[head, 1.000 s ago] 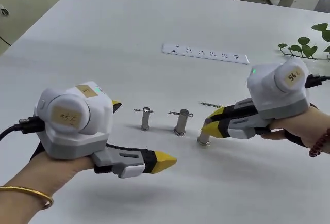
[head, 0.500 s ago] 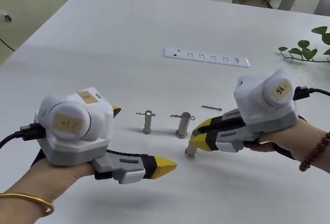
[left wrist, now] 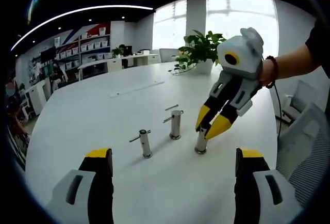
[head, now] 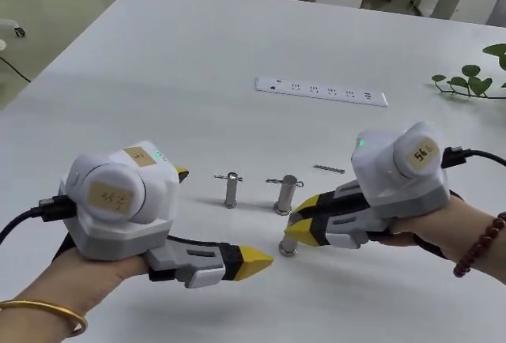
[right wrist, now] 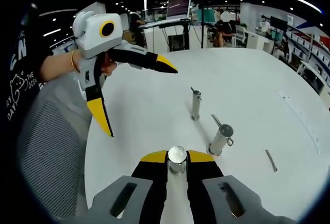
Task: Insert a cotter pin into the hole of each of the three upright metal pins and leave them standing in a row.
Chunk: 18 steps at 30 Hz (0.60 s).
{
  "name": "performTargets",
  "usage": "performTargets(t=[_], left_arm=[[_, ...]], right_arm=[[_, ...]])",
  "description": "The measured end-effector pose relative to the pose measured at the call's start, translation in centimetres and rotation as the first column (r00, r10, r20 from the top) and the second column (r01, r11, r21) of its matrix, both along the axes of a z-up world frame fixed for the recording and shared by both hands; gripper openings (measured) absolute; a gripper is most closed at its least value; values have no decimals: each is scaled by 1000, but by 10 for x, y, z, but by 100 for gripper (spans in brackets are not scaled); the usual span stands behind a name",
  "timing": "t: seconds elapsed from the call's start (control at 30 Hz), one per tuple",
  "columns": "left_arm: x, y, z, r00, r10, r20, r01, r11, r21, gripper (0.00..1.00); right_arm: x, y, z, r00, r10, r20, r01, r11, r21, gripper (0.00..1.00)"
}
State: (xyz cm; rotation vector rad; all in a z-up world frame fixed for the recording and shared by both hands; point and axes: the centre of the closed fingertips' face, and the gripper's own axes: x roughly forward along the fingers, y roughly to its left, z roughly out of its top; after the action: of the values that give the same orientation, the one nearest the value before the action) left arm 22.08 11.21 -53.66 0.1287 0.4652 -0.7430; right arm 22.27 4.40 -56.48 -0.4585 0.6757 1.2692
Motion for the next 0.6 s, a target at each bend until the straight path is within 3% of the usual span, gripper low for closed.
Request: performTargets(t=[0.23,0.6], left_arm=[[0,0,0,1000,-1,-3,1,1000,-3,99],[0,0,-1,1000,0,-5,0,1000,-1,99]], right_arm=[[-4,0,-1,999,38,14,-37,999,-21,8],[-9,1,-3,999,37,-13,-38,999,-34,14]])
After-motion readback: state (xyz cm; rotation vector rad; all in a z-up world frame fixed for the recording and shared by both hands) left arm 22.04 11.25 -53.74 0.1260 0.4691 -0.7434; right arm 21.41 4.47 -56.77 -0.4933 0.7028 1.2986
